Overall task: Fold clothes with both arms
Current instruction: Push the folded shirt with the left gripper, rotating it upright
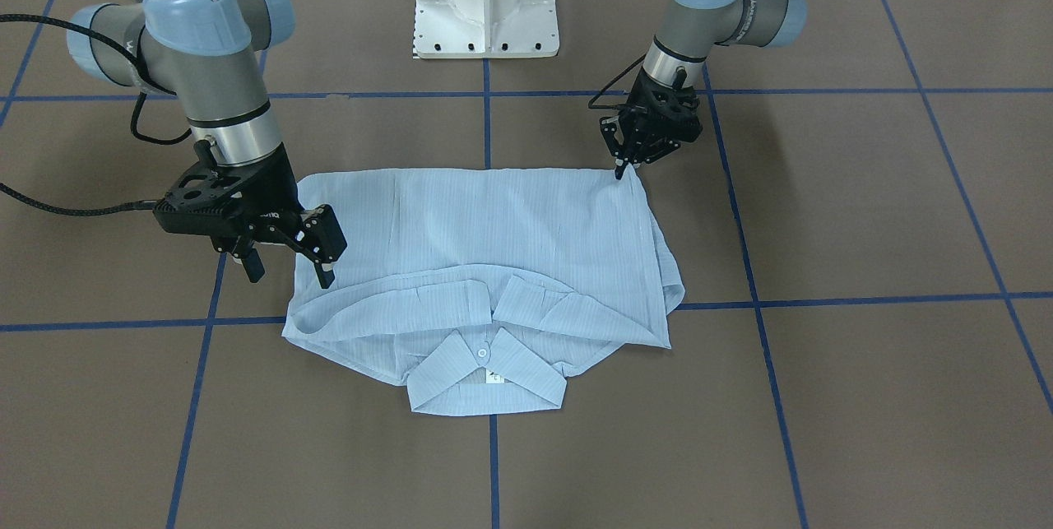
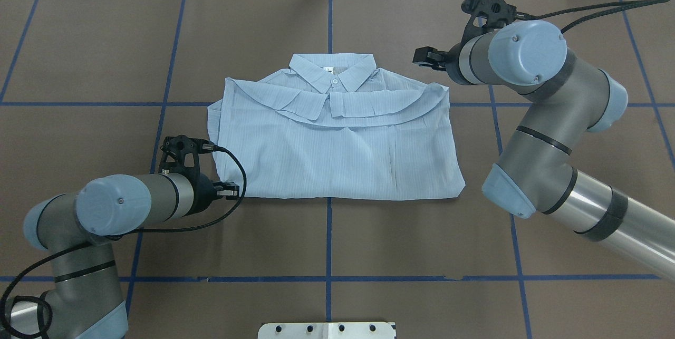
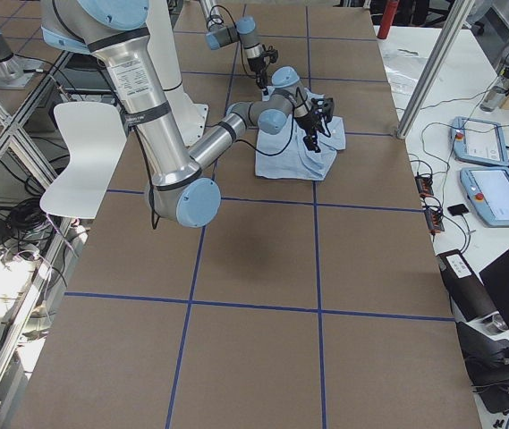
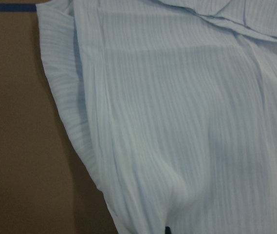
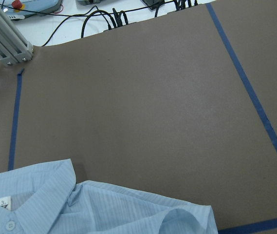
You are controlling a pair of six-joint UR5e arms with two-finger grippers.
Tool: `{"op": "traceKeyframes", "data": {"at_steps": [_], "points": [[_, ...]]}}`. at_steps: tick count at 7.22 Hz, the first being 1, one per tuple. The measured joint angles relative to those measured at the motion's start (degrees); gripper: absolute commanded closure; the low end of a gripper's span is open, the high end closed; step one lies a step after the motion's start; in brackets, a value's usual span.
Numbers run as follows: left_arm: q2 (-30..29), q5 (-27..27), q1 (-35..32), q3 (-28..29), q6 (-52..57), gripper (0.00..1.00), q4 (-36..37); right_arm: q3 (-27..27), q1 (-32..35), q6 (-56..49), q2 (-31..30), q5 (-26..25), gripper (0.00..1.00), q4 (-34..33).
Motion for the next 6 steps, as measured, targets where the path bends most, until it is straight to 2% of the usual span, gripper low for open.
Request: {"op": "traceKeyframes", "data": {"at_steps": [2,3,4,5,6], "points": [[2.37,-0.08,-4.69,-1.02,6.02,1.00,0.28,-0.03,-0.24,0.10,0.03,-0.06,0.00,0.08],[2.36,-0.04,-9.62,0.77,11.58,1.00,0.33,-0.04,-0.56,0.32,0.14,-0.13,0.00,0.09],[0.47,-0.02,-15.29,4.59,17.16,1.00,0.37,0.02,-1.04,0.67,0.38,-0.36,0.00,0.10],[-4.82,-0.01,-21.04,11.52,22.16,1.00,0.29,0.26,-1.56,0.89,0.57,-0.60,0.00,0.10],[-13.44,-0.01,-25.97,22.75,25.51,1.00,-0.47,1.08,-2.16,1.01,0.65,-0.72,0.00,-0.01]]}}
